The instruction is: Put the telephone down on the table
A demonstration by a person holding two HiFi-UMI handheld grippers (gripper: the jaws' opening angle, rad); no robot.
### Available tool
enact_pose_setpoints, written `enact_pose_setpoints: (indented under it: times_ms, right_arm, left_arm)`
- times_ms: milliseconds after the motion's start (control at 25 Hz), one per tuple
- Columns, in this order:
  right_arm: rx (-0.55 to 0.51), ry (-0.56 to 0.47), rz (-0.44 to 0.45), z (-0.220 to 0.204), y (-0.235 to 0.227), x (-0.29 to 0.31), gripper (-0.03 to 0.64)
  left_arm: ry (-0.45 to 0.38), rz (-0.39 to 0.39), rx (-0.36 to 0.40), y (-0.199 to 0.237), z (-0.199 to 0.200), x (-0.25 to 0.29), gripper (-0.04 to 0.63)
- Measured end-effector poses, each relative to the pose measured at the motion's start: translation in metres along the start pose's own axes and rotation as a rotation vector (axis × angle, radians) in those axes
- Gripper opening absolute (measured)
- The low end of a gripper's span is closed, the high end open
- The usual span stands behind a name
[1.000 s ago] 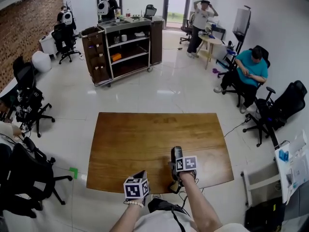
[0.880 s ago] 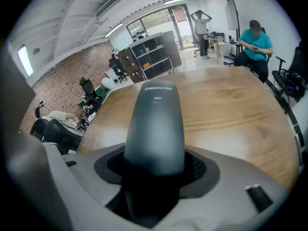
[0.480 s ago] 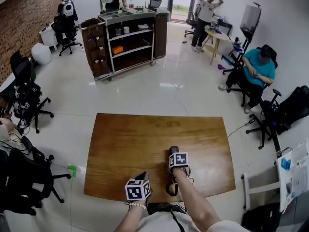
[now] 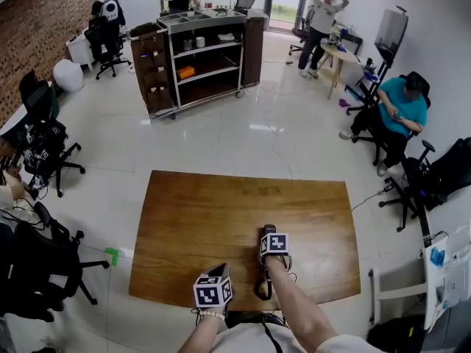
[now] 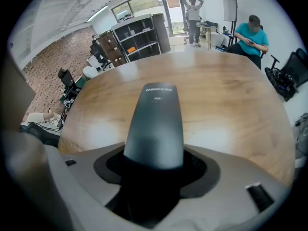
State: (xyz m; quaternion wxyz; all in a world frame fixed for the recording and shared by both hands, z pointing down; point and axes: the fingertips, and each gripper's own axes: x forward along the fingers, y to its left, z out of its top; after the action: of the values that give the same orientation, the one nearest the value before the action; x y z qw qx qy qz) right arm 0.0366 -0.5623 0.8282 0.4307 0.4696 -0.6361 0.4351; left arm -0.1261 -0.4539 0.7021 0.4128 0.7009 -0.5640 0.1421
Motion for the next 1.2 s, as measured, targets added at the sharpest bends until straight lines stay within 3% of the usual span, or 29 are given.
enact_pose_setpoints:
  times_ms: [160,360,400,440,600,760,800,840,880,960,1040,1080,1200]
  right_arm:
    - [-0.047,0.014,-0.062,-0.001,0.003,-0.001,0.302]
    - [-0.033,0.013,-0.053,0.0,0.005,-0.001,0.307]
    - [-0.034,0.01,-0.046,0.0,0.005,-0.001,0.32]
    - [-0.034,0.0,-0.041,0.0,0.005,-0.003,0.411]
    - [-0.032,-0.109,-0.017,0.011,0.0,-0.029,0.423]
    - [-0.008,-0.267,0.088,0.016,-0.006,-0.073,0.428]
    - [0.004,-0.316,0.112,0.016,-0.008,-0.087,0.37]
    - [0.019,-0.366,0.128,0.015,-0.01,-0.102,0.243]
    - [0.033,-0.412,0.139,0.014,-0.012,-0.116,0.156]
    - [0.06,-0.489,0.163,0.006,-0.013,-0.141,0.049]
    - [0.088,-0.537,0.195,-0.006,-0.011,-0.159,0.039]
    - [0.1,-0.55,0.213,-0.014,-0.009,-0.166,-0.002]
    - [0.12,-0.574,0.256,-0.038,-0.001,-0.182,-0.002]
  left_arm:
    - [-0.004,0.001,-0.007,0.0,0.0,-0.001,-0.012]
    - [0.001,0.0,0.001,-0.001,-0.003,-0.005,-0.012]
    - [0.001,0.0,0.003,-0.001,-0.004,-0.007,-0.012]
    - [0.001,0.001,0.004,0.0,-0.005,-0.008,-0.012]
    - [-0.009,0.006,0.004,0.007,-0.002,-0.016,-0.012]
    - [-0.025,0.011,0.001,0.016,-0.001,-0.025,-0.013]
    - [-0.03,0.011,0.001,0.017,-0.001,-0.027,-0.013]
    - [-0.034,0.011,0.002,0.018,-0.001,-0.03,-0.013]
    - [-0.038,0.009,0.002,0.019,-0.001,-0.033,-0.012]
    - [-0.044,0.007,0.005,0.019,-0.004,-0.041,-0.012]
    - [-0.048,0.004,0.013,0.019,-0.009,-0.048,-0.014]
    - [-0.051,0.002,0.02,0.018,-0.011,-0.052,-0.013]
    - [-0.066,-0.011,0.038,0.012,-0.018,-0.065,-0.014]
